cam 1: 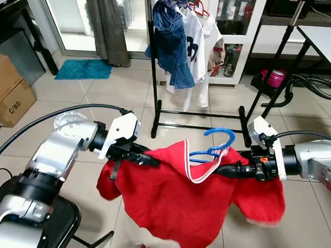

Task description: Hang hanger

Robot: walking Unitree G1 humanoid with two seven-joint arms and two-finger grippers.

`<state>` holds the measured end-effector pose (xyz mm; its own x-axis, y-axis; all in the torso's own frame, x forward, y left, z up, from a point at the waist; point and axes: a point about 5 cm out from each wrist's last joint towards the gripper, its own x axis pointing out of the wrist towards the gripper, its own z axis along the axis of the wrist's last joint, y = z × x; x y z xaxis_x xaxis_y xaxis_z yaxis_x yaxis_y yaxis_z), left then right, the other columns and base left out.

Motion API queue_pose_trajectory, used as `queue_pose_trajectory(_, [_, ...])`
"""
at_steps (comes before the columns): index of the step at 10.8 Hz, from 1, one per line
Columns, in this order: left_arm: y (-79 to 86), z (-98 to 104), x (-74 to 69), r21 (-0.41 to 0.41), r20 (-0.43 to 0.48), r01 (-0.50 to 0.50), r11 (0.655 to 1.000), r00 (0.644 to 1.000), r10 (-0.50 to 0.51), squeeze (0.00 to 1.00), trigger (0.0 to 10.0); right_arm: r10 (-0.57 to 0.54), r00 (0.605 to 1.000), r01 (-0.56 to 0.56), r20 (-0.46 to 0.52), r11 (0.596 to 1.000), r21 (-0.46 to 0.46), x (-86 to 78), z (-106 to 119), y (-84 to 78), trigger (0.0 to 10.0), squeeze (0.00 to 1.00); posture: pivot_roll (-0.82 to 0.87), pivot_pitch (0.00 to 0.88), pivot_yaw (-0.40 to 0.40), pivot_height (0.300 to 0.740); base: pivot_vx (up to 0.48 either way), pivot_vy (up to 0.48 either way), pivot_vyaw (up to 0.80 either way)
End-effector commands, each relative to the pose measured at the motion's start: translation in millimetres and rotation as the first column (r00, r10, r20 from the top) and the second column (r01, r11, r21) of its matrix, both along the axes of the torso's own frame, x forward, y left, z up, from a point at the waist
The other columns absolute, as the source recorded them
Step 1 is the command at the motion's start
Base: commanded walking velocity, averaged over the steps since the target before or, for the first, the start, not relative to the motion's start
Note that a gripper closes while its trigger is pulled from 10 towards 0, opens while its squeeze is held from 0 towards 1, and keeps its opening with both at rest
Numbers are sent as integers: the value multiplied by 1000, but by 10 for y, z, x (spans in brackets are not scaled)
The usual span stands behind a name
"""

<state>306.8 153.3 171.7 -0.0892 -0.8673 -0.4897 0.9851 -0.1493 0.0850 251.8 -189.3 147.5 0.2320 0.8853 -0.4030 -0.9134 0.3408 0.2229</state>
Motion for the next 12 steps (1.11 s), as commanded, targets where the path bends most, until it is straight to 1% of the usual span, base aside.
queue_pose_trajectory(1, [-33,135,58,-25,67,-4,1000,998,6,0,0,23,1000,-23,5,1000,22,12,43,34,0,0,26,0,2,740,0,0,0])
queue_pose_trajectory(3, [-40,163,106,-32,87,-25,999,996,27,0,0,18,1000,-19,6,1000,25,12,55,11,0,0,25,0,6,740,0,0,0])
queue_pose_trajectory(5, [-37,194,162,-49,121,-54,997,991,60,0,0,-1,1000,1,14,1000,23,33,82,-57,0,0,24,0,11,740,0,0,0])
queue_pose_trajectory(6, [-62,248,235,-119,126,-107,987,985,122,0,10000,-10,1000,9,20,1000,24,41,102,-85,0,0,22,0,14,740,0,0,0])
queue_pose_trajectory(7, [-49,294,224,-148,106,-77,986,990,93,1000,10000,-17,1000,16,21,1000,23,41,103,-107,0,0,20,0,17,740,0,0,0])
queue_pose_trajectory(8, [-47,356,214,-188,96,-54,981,993,73,1000,10000,-24,1000,24,19,1000,19,34,93,-131,0,0,19,0,18,740,0,0,0])
queue_pose_trajectory(10, [-71,468,234,-260,113,-40,965,991,71,1000,10000,-45,999,45,-6,999,10,35,67,-164,0,0,27,0,18,740,0,0,0])
queue_pose_trajectory(12, [-49,479,248,-259,120,-44,965,990,78,1000,10000,-42,999,43,-24,998,50,33,72,-149,0,0,28,0,20,740,0,0,0])
